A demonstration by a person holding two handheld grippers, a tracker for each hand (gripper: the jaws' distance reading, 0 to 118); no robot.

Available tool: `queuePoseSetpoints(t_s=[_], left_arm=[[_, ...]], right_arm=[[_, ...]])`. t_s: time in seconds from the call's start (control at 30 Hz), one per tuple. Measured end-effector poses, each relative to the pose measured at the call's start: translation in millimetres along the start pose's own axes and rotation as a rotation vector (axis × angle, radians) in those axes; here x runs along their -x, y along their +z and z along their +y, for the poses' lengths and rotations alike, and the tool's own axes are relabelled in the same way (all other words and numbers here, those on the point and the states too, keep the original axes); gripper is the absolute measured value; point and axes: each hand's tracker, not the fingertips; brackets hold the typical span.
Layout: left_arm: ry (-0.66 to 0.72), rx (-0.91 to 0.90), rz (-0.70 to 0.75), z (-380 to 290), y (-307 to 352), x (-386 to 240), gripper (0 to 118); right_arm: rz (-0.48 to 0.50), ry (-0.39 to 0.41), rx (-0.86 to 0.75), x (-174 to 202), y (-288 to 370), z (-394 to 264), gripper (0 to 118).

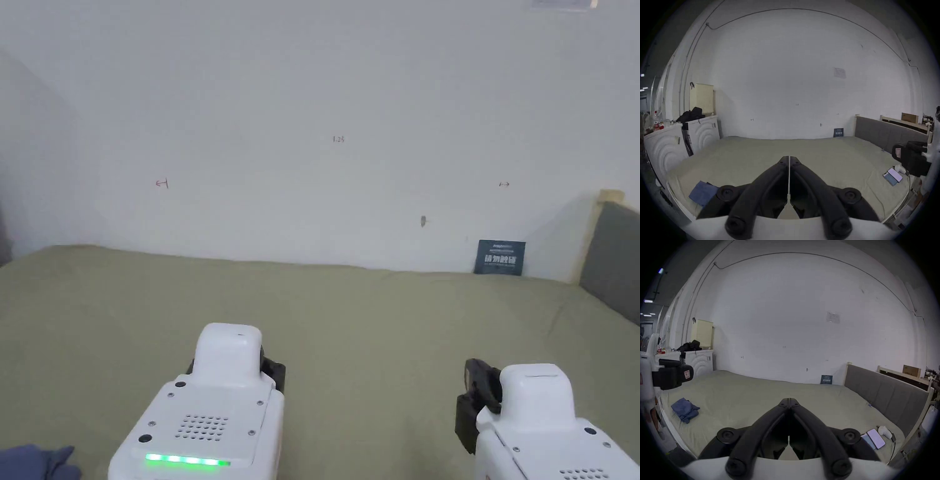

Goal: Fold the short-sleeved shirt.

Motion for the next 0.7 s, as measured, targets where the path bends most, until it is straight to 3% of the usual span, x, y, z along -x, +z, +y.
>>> queuePoseSetpoints(t_s=[0.23, 0.3, 0.33, 0.37, 0.4, 0.43, 0.7], left_arm=[[-0.036, -0.007, 0.018, -1.8, -1.2, -2.6, 5], [-0.033, -0.007, 0.023, 0.0, -1.1, -3.2, 19], [-0.033, -0.003, 0.031, 1.4, -2.5, -3.8, 35], [-0.036, 0.014, 0.043, 3.1, -5.1, -4.1, 64], [-0.037, 0.015, 0.061, 2.6, -4.8, -3.8, 104], [-0.035, 0.014, 0.053, 1.3, -5.5, -2.4, 118], [0.018, 0.015, 0.041, 2.7, 3.5, -2.8, 118]], right_arm=[[0.001, -0.047, -0.002, -1.7, -2.7, 3.5, 0], [-0.004, -0.048, 0.002, -2.8, -3.7, 5.2, 5], [-0.022, -0.047, 0.004, -2.7, -3.7, 5.8, 25], [-0.031, -0.053, -0.002, -4.0, -4.4, 5.7, 65], [-0.031, -0.059, 0.007, -5.6, -6.9, 7.3, 113], [-0.019, -0.06, 0.01, -3.8, -2.3, 6.7, 116], [-0.056, -0.059, -0.015, -3.4, 2.6, 10.2, 118]])
